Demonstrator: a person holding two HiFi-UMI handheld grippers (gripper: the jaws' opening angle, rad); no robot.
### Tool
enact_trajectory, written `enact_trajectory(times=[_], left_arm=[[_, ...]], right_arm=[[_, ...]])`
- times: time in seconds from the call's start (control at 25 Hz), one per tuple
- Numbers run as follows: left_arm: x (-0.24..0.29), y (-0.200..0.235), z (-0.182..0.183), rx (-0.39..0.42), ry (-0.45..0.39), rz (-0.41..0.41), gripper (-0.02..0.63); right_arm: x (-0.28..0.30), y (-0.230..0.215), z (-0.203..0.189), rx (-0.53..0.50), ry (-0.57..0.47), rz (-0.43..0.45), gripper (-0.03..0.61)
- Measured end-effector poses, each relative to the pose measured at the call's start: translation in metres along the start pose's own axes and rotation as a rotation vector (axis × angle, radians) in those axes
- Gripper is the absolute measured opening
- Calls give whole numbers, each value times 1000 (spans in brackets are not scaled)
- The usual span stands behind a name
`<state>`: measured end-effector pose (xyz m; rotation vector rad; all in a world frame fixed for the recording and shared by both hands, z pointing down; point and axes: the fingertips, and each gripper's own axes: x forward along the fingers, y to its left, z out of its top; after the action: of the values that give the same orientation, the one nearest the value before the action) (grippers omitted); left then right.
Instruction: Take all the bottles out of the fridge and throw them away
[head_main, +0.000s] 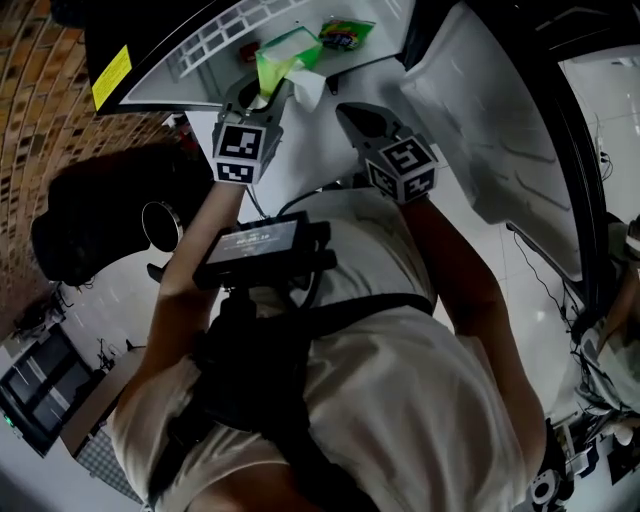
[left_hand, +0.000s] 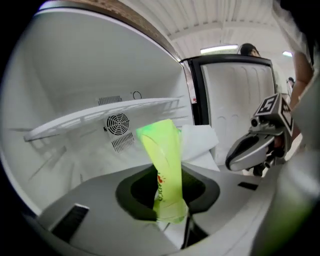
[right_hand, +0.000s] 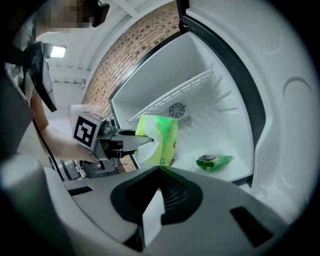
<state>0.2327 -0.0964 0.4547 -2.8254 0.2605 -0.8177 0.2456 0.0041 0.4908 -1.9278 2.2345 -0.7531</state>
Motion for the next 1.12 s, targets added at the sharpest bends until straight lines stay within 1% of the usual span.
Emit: enact_trajectory(times=[0.08, 0.24, 0.32, 0.36, 0.44, 0.6, 0.76, 0.92, 1.04, 1.12], left_arm=[[-9, -1, -1, -84, -44, -16, 100], [-28, 6, -10, -311, -171, -18, 100], [-38, 8, -12, -386, -247, -27, 100], [-44, 8, -11, -408, -282, -36, 100], [-54, 8, -13, -423, -326, -41, 100], [-66, 10, -20, -445, -350, -7, 100], [-78, 13, -31, -404, -335, 18, 100], [-101, 19, -50, -368, -316, 56, 100], [-123, 29, -74, -379, -290, 113, 100], [-139, 36, -87, -404, -293, 151, 100]], right_arm=[[4, 1, 1, 5, 4, 8, -8], [11, 6, 3, -5, 9, 35, -8], [14, 10, 2, -13, 23, 50, -8], [15, 12, 2, -18, 32, 57, -9], [18, 16, 1, -33, 49, 75, -9], [25, 25, -1, -59, 78, 108, -8], [36, 34, -2, -69, 94, 142, -8], [49, 49, -8, -83, 124, 200, -8], [60, 66, -13, -103, 158, 250, -8], [67, 80, -15, -125, 177, 278, -8]])
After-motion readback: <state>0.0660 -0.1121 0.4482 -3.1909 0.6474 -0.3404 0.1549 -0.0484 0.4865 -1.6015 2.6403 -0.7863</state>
